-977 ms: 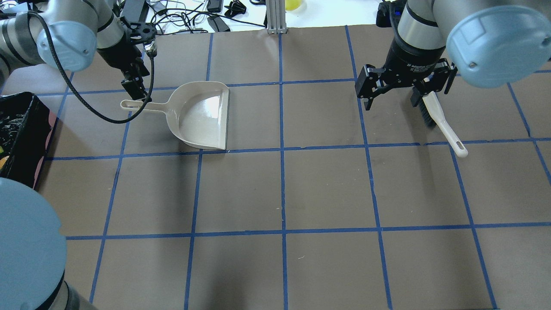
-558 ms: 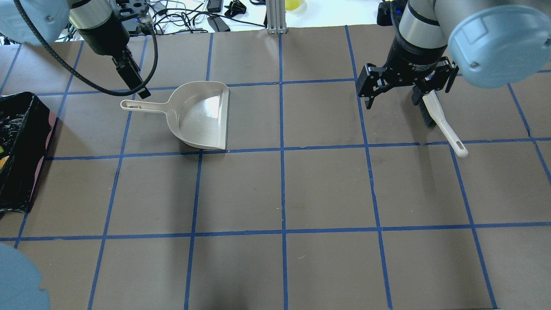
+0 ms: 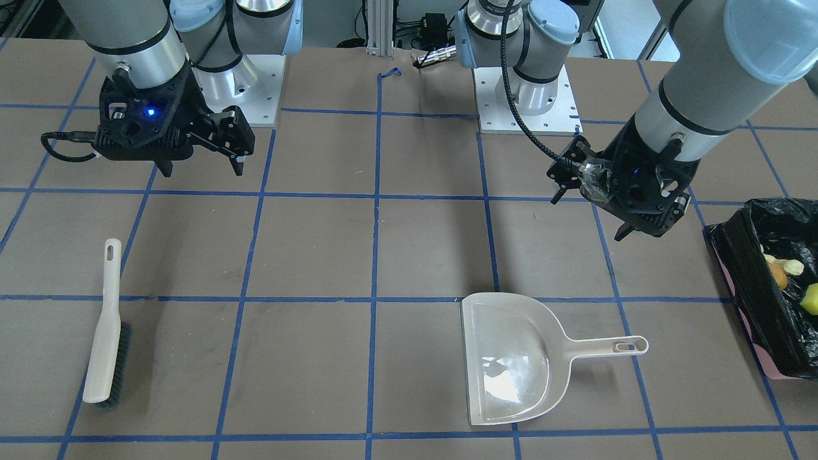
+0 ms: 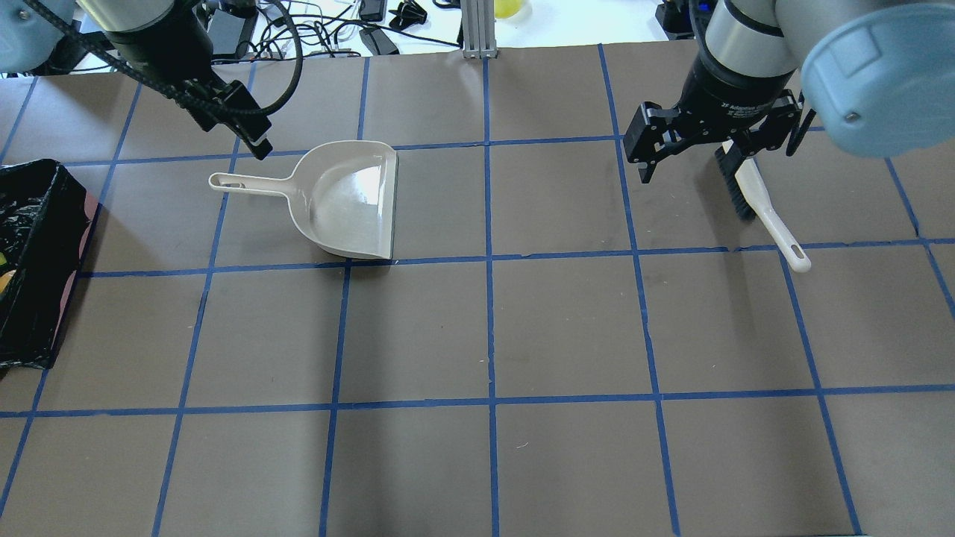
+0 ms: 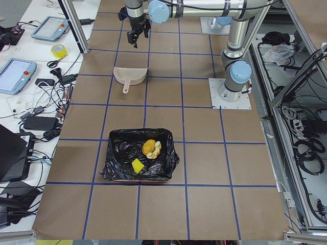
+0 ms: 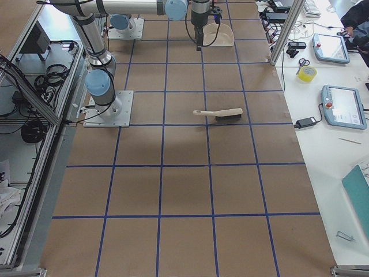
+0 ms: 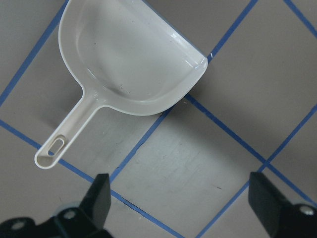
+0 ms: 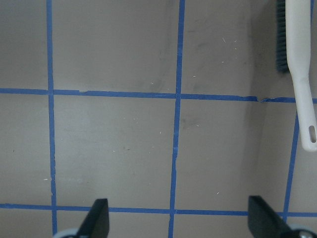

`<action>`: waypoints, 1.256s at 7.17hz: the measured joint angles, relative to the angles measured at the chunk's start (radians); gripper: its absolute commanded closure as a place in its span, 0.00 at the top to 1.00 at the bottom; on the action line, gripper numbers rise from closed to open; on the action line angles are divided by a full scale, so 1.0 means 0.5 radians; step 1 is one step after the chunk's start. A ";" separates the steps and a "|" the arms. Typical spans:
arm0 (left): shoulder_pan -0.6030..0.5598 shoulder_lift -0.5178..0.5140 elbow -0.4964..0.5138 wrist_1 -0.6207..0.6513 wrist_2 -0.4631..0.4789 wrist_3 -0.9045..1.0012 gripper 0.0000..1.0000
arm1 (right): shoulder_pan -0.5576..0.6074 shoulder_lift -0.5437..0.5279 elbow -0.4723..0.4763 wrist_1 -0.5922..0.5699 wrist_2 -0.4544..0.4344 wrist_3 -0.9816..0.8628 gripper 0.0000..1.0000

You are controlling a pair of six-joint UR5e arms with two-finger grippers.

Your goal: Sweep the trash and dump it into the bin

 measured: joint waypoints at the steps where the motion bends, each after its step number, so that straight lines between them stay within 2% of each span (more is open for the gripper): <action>1: -0.024 0.039 -0.024 -0.003 0.005 -0.342 1.00 | 0.003 -0.010 0.000 -0.003 -0.009 -0.001 1.00; 3: -0.078 0.103 -0.074 -0.003 0.011 -0.906 1.00 | 0.004 -0.006 0.002 -0.006 -0.030 -0.001 1.00; 4: -0.094 0.138 -0.106 0.010 0.011 -1.059 1.00 | 0.004 -0.003 0.003 -0.007 -0.033 0.001 1.00; 9: -0.102 0.223 -0.157 0.092 0.115 -1.159 1.00 | 0.005 -0.015 0.000 -0.010 -0.048 -0.006 1.00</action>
